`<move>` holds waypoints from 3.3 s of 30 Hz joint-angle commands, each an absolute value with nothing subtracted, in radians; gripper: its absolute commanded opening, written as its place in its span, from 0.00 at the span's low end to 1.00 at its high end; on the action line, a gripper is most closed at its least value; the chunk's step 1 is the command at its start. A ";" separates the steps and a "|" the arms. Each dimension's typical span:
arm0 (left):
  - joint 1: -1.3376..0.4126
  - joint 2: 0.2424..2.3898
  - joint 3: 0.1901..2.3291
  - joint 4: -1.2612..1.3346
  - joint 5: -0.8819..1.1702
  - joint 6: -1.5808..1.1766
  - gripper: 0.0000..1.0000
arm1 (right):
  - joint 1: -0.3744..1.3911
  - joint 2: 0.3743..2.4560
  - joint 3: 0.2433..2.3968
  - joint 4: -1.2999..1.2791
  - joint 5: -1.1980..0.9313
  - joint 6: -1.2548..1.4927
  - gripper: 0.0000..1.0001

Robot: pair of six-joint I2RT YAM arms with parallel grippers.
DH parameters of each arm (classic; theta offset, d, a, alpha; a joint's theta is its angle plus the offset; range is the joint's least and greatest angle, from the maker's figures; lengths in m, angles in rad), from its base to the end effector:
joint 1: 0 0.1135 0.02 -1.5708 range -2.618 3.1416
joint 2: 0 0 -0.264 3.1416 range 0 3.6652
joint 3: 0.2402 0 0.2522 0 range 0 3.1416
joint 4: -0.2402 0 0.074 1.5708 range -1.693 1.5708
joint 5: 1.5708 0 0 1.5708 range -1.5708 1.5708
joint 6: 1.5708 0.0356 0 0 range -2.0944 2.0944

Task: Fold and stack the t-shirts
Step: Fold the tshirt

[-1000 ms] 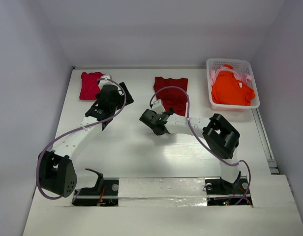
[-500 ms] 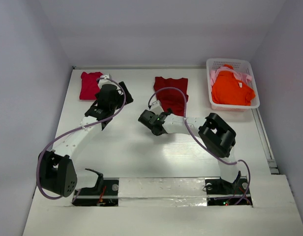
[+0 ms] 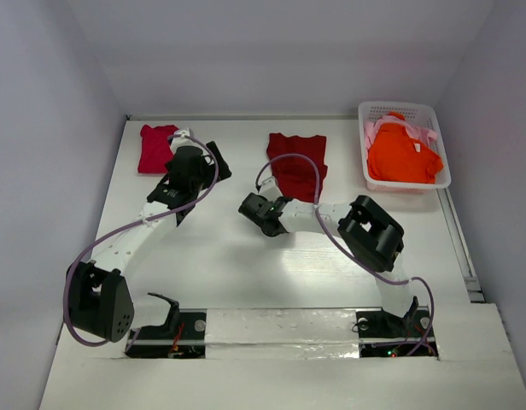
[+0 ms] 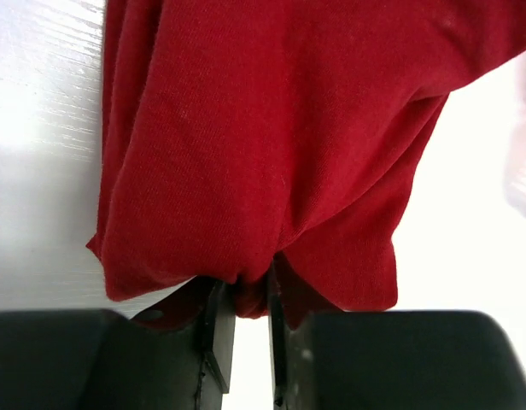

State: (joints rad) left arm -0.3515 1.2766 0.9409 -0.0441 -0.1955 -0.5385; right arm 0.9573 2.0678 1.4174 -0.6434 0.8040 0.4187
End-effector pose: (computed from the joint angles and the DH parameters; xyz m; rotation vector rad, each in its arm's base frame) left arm 0.2800 -0.0953 0.3017 -0.3126 1.9389 -0.3981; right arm 0.2536 0.3157 0.1500 -0.4946 2.3195 -0.5680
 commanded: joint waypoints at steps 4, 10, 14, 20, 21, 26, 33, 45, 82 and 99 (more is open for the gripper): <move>-0.348 1.261 0.931 -0.011 -0.193 -0.523 0.99 | 0.963 2.062 1.442 -0.634 0.807 0.452 0.06; -0.348 1.258 0.927 -0.009 -0.190 -0.523 0.99 | 0.963 2.036 1.451 -0.656 0.822 0.462 0.00; -0.348 1.258 0.925 -0.008 -0.186 -0.523 0.99 | 0.963 2.011 1.473 -0.686 0.844 0.463 0.00; -0.348 1.250 0.923 -0.009 -0.184 -0.525 0.99 | 0.963 1.968 1.493 -0.726 0.845 0.471 0.00; -0.348 1.249 0.922 -0.008 -0.184 -0.525 0.99 | 0.963 1.962 1.494 -0.736 0.844 0.477 0.00; -0.348 1.246 0.922 -0.009 -0.179 -0.526 0.99 | 0.963 1.919 1.470 -0.762 0.816 0.502 0.00; -0.348 1.226 0.914 -0.008 -0.166 -0.534 0.99 | 1.018 1.885 1.491 -0.871 0.873 0.564 0.00; -0.348 1.189 0.899 -0.014 -0.166 -0.535 0.99 | 1.019 1.882 1.609 -0.943 0.948 0.560 0.00; -0.348 1.189 0.887 -0.008 -0.149 -0.545 0.99 | 0.834 1.876 1.758 -0.635 0.894 0.239 0.00; -0.348 1.198 0.890 -0.008 -0.141 -0.541 0.99 | 0.750 1.948 1.825 -0.554 0.813 0.135 0.00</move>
